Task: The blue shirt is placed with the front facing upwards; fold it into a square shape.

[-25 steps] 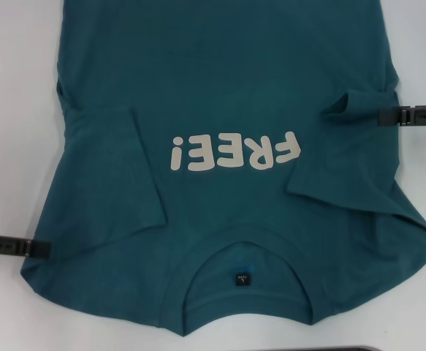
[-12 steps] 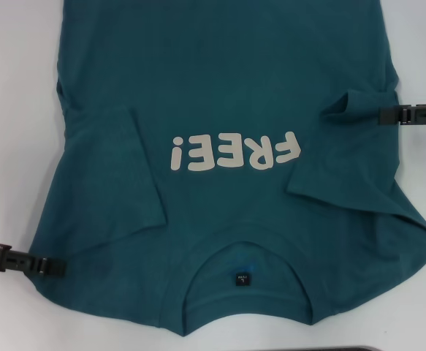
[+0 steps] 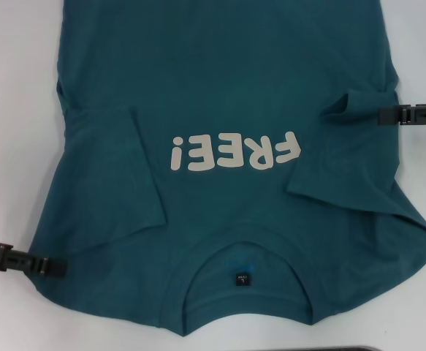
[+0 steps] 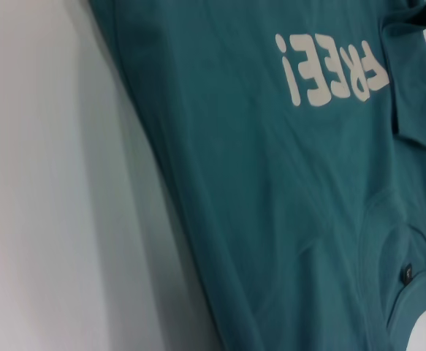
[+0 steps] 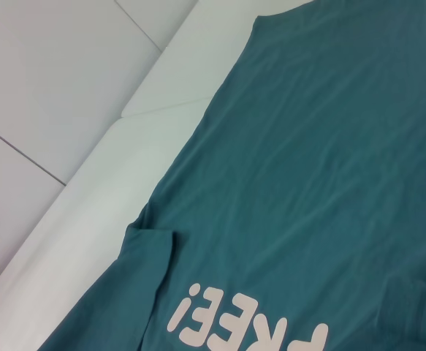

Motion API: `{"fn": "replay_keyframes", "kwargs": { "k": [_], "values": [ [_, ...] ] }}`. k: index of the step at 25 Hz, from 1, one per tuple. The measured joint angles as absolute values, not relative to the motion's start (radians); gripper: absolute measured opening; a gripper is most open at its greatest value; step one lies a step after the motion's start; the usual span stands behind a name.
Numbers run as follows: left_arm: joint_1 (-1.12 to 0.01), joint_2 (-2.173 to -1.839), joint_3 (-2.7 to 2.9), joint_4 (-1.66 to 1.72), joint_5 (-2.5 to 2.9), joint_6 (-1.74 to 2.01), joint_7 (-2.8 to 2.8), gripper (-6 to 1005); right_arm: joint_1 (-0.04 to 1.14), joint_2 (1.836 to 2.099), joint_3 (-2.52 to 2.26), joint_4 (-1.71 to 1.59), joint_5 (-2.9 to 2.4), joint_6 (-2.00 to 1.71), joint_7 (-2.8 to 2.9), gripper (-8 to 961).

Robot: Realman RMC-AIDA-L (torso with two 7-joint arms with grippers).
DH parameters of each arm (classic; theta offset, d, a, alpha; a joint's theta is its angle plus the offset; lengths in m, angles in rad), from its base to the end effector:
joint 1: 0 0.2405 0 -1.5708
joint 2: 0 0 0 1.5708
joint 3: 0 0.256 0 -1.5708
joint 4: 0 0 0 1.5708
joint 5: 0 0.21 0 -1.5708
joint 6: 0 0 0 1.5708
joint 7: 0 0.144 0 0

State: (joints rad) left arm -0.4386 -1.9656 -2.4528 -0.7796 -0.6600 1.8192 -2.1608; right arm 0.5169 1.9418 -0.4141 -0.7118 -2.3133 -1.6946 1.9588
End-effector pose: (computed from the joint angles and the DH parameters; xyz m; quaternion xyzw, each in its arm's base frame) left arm -0.3354 0.2614 0.0458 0.8131 0.5819 0.0068 0.0093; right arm 0.3202 0.3171 0.0773 -0.8374 0.4996 0.1880 0.1180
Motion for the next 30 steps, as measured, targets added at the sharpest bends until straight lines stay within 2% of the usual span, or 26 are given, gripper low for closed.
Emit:
{"fn": "replay_keyframes", "kwargs": {
  "k": [9,15,20,26,30],
  "values": [
    [-0.444,-1.967,-2.452,-0.782,-0.621,1.792,-2.165,607,0.517,1.942,-0.414,-0.714,-2.308,-1.699,1.959,761],
    [-0.445,-1.967,-2.456,-0.782,-0.618,1.789,-2.166,432,0.517,1.942,-0.414,-0.716,-2.302,-1.701,1.961,759],
    [-0.447,-1.967,-2.457,-0.782,-0.618,1.791,-2.167,201,0.516,1.942,-0.415,-0.717,-2.301,-1.7,1.962,757],
    [-0.45,-1.964,-2.461,-0.782,-0.618,1.796,-2.167,-1,0.494,1.942,-0.422,-0.718,-2.303,-1.713,1.958,755],
    [-0.45,-1.963,-2.459,-0.782,-0.618,1.798,-2.167,-1,0.463,1.939,-0.418,-0.723,-2.303,-1.763,1.958,754]
  ]
}}
